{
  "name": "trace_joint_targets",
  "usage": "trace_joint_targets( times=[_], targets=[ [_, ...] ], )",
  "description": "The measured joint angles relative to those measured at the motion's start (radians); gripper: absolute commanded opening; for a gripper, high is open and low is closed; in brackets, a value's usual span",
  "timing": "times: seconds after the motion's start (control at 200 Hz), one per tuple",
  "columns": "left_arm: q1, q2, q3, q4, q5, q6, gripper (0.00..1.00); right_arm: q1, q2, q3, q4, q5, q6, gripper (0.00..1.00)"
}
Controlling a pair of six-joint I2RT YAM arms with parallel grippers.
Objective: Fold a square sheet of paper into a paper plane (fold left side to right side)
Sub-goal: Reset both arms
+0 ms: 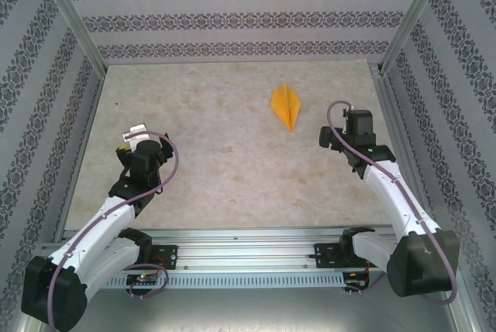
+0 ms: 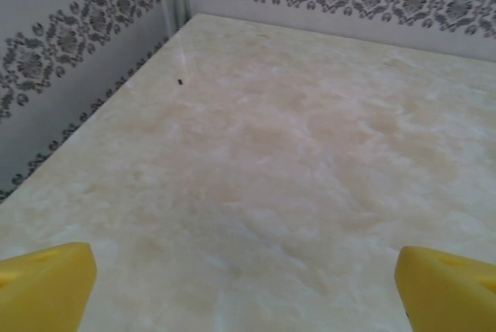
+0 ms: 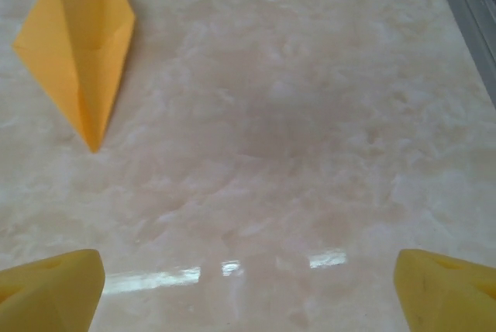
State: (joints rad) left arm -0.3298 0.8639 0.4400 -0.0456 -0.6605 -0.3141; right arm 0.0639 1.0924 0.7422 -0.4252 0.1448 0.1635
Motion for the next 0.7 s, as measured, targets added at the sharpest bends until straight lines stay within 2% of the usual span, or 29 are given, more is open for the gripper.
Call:
trace_joint_targets(
  times=[0.1, 0.25, 0.405, 0.699],
  targets=[
    [0.035, 0.019, -0.042, 0.061, -0.022, 0.045, 1.0, -0.07, 0.008, -0.108, 0.148, -0.008, -0.002, 0.98],
    [0.086, 0.071, -0.11, 0.199, 0.006, 0.111, 1.0, -0.102, 0.103, -0.204, 0.366, -0.049, -0.009, 0.98],
    [0.13, 0.154, -0.18, 0.357, 0.101, 0.172, 1.0, -0.106, 0.228, -0.234, 0.563, -0.069, -0.01, 0.98],
    [0.17, 0.358, -0.185, 0.633, 0.293, 0.263, 1.0, -0.103, 0.331, -0.267, 0.988, -0.071, -0.089, 0.98]
  ],
)
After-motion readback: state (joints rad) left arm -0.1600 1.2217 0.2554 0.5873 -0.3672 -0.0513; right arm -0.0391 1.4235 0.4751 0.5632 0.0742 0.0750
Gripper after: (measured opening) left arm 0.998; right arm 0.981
